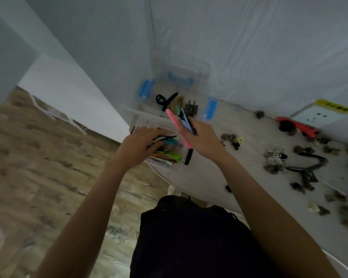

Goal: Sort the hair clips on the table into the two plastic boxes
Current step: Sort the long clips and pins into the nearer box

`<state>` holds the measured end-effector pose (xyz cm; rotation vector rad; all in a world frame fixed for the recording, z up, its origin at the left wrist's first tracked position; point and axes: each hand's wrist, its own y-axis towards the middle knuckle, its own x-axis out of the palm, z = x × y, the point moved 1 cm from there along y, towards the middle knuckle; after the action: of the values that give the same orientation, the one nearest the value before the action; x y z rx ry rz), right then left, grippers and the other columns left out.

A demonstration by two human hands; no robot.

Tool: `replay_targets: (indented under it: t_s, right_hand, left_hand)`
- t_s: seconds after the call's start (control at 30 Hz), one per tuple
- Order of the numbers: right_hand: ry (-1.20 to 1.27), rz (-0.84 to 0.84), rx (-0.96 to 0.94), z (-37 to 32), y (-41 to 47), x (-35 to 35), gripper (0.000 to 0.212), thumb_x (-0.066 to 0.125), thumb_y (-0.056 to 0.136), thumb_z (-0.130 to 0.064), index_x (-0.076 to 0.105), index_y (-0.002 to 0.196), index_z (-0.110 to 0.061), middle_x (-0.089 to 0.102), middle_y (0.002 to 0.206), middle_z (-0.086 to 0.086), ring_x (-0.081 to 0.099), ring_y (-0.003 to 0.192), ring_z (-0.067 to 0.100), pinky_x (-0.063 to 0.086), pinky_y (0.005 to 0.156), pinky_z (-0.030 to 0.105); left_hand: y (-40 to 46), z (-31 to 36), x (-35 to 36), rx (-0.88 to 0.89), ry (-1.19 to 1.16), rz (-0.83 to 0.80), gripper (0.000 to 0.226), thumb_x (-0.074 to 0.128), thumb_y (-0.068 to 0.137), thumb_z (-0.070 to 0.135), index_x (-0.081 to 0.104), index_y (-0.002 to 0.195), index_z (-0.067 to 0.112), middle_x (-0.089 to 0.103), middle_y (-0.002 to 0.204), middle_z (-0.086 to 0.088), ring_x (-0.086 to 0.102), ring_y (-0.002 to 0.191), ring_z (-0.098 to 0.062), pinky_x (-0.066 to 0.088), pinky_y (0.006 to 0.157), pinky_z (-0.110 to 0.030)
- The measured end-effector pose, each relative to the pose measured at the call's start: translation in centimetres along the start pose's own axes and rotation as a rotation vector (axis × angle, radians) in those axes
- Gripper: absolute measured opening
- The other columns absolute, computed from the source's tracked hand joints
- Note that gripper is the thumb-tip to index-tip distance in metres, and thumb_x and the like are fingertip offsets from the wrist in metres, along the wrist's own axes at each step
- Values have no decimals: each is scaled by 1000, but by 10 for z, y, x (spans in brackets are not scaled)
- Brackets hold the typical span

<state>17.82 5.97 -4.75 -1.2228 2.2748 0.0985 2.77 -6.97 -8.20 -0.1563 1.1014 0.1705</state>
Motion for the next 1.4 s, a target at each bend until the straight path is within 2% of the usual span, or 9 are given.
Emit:
replay_targets:
  t_s: [0.13,0.23,0.47,0.6,0.73,0.97,1.13,1.23,1.4]
  right_hand:
    - [-95,9,1,-3,9,22,24,49,95,-28,56,89,-6,59,70,15,56,61,24,38,57,31]
    - [-184,101,-32,-4,14,27,26,50,94,-28,58,88,-4,55,68,12,53,60,23,31,53,27]
    - [-528,38,-59,3,20,60,29,50,94,-29,58,112,-9,61,100,14,59,87,30,41,67,35]
    - [-569,-158,33,10,22,76,48,61,85,-31,50,127,-10,47,130,12,47,116,29,42,95,38]
    - [-414,-21,-34,7,-4,57,38,62,86,-19,55,121,-7,48,132,12,48,116,27,41,98,35]
    - [-483,402,89,60,-94,-18,22,54,90,-20,63,110,-15,62,114,6,56,107,24,47,85,32]
    - [-480,621,390,124,-161,-73,23,56,87,-14,63,108,-9,63,110,14,56,103,35,46,85,38]
    - [-528,659,521,164,-190,-107,25,56,86,-7,62,110,-5,62,109,20,54,102,40,43,88,43]
    - [-605,658,720,213,-213,-155,33,52,84,2,59,115,-8,58,120,18,48,114,38,39,94,43]
  left_hand:
    - [-3,-24,15,-40,-5,-148,43,62,87,24,52,128,17,61,114,-11,51,105,-30,40,92,-38]
    - [-3,-26,19,-48,-113,-193,50,62,87,29,46,133,20,56,128,-9,50,117,-26,41,100,-38]
    - [-29,-28,10,-254,-251,379,29,44,94,30,63,111,16,69,101,-3,63,89,-18,48,77,-27]
    - [-34,-24,11,-365,-344,438,30,40,94,35,61,108,21,70,93,-3,64,81,-17,54,68,-37]
    - [-21,1,11,-289,-354,412,32,40,93,33,64,105,16,70,91,-4,61,80,-11,43,68,-16]
    - [34,89,41,83,-415,158,30,41,92,32,63,108,18,69,88,2,60,78,-6,43,69,-15]
    - [87,157,95,266,-382,-181,35,51,89,28,53,124,20,62,114,1,55,104,-15,45,90,-29]
    - [122,195,120,330,-312,-320,41,55,90,22,48,130,14,52,130,-6,47,121,-23,33,101,-30]
    - [160,270,151,401,-219,-351,44,55,91,30,45,132,18,49,135,-4,43,125,-21,36,98,-30]
